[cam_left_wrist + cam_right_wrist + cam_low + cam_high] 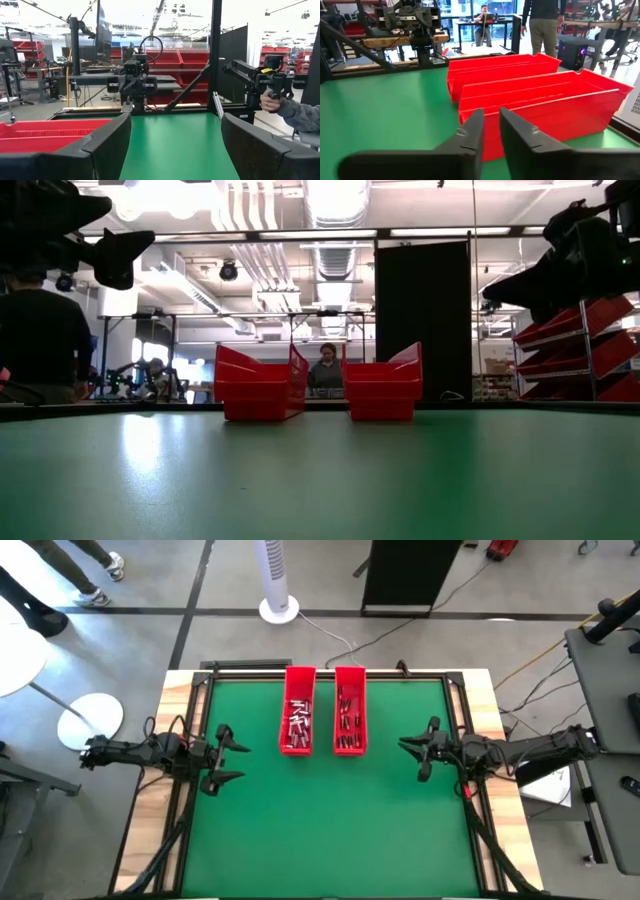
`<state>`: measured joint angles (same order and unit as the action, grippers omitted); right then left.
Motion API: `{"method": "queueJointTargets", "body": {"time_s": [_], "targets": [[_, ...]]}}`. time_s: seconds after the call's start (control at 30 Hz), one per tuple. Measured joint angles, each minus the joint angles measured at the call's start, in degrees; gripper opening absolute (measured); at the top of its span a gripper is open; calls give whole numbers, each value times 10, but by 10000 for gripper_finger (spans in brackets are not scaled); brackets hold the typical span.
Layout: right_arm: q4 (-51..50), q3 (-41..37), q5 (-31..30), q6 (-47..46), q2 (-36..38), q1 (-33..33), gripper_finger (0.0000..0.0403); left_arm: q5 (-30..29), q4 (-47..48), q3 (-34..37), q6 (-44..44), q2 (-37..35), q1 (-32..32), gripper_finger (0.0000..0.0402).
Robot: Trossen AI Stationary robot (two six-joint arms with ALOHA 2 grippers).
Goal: Sort batteries
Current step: Return to Home Position
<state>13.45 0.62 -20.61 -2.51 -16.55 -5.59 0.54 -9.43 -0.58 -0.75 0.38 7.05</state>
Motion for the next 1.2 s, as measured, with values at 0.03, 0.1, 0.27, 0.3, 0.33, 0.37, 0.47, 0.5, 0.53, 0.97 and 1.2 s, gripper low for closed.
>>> {"method": "queueJointTargets", "body": {"time_s": [0.03, 0.1, 0.27, 0.3, 0.33, 0.37, 0.47, 0.5, 0.53, 0.97, 1.2], "targets": [[-1, 0, -2, 2, 2, 0, 42, 0, 0, 0, 0, 0, 0, 287], [-8, 0, -4, 2, 8, 0, 18, 0, 0, 0, 0, 0, 0, 287], [-33, 0, -4, -18, 16, 0, 12, 1, 1, 0, 0, 1, 0, 287], [-37, 0, -4, -25, 15, 0, 12, 1, 3, 0, 0, 2, 0, 287], [-41, 0, -4, -28, 14, 0, 12, 1, 5, 0, -2, 3, 0, 287], [-41, 0, -4, -29, 14, 0, 12, 1, 6, 0, -3, 4, 0, 287], [-38, 0, -10, -23, 15, 0, 12, 1, 6, 0, -11, 8, 0, 287], [-37, 0, -18, -22, 15, 0, 12, 1, 6, 0, -13, 9, 0, 287], [-38, 0, -28, -21, 15, 0, 12, 1, 6, 0, -15, 10, 0, 287], [-57, 1, -109, -10, 15, 0, 12, -5, 8, 0, -17, 35, 0, 287], [-60, 3, -109, 51, 15, 0, 12, -5, 8, 0, -17, 56, 0, 287]]}}
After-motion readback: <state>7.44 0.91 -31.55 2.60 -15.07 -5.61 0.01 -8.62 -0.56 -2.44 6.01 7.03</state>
